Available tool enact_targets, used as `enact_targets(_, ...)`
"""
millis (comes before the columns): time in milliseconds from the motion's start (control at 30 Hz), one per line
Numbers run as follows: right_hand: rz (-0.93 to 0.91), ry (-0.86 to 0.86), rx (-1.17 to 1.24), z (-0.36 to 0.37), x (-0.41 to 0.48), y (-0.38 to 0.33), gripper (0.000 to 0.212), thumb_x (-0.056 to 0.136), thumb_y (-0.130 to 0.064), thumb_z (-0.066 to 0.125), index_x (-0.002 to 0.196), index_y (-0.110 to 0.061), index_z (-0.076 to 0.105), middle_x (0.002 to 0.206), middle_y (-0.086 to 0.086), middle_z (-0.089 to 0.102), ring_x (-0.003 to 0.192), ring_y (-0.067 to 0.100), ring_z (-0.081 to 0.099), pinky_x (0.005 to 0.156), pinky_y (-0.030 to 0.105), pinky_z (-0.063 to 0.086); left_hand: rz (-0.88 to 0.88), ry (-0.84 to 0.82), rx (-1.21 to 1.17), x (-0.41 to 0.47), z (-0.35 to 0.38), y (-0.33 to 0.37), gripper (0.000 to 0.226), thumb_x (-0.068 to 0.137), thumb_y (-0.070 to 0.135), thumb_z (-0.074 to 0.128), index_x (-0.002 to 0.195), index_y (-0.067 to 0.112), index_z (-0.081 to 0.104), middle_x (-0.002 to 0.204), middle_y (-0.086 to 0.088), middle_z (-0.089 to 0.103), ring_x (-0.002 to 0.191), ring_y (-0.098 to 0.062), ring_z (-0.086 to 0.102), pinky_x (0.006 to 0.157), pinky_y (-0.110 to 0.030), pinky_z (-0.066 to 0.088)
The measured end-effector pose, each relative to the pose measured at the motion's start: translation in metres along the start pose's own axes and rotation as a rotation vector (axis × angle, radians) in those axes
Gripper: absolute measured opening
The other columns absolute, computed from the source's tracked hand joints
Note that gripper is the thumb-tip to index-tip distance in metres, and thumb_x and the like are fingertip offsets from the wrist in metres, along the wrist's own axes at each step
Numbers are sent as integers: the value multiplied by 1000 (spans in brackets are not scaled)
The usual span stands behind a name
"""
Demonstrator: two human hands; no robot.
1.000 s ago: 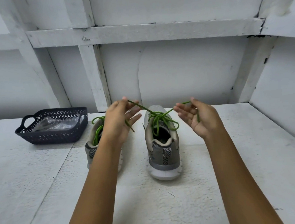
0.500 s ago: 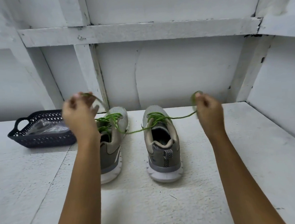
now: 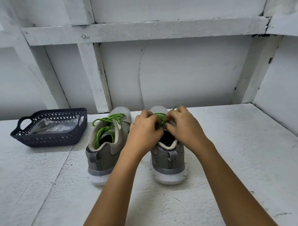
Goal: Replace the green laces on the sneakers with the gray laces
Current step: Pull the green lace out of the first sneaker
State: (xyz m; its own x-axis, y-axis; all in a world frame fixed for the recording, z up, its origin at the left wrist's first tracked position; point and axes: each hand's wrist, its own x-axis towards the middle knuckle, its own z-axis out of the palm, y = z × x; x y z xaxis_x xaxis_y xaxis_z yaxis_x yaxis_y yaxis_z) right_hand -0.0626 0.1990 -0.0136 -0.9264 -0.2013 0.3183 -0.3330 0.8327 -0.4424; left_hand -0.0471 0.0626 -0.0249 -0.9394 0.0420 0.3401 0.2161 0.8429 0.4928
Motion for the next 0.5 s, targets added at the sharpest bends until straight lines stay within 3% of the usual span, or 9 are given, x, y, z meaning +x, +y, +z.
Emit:
enact_targets(100, 7, 52, 60, 5, 0, 1, 16, 83, -19, 59, 99, -15, 63, 102, 4, 50, 90, 23, 55, 71, 29, 41, -46, 15, -182, 1, 0, 4, 5, 79, 15, 62, 83, 14, 58, 101, -3, 50, 101, -24, 52, 88, -38, 43)
enact_targets(200, 121, 194, 282, 6, 1, 2, 3, 84, -18, 58, 84, -17, 55, 86, -1, 58, 79, 22, 55, 69, 29, 41, -157, 97, -422, 1, -4, 10, 20, 81, 14, 62, 69, 22, 47, 94, -6, 57, 92, -21, 59, 82, -33, 47)
enact_targets(367, 493, 315, 1083, -12, 9, 9, 14, 87, -7, 49, 76, -16, 50, 70, 3, 57, 64, 19, 60, 53, 28, 49, -283, 228, -608, 2, -13, 12, 23, 85, 10, 58, 69, 20, 46, 74, 5, 55, 75, -13, 54, 70, -29, 42)
enact_targets(500, 708, 326, 1642, -26, 8, 25, 20, 89, -9, 46, 70, -12, 50, 62, 1, 57, 64, 16, 59, 65, 31, 49, -383, 379, -989, 3, -24, 8, 23, 89, 4, 53, 73, 17, 42, 77, -7, 61, 74, -18, 58, 72, -32, 46)
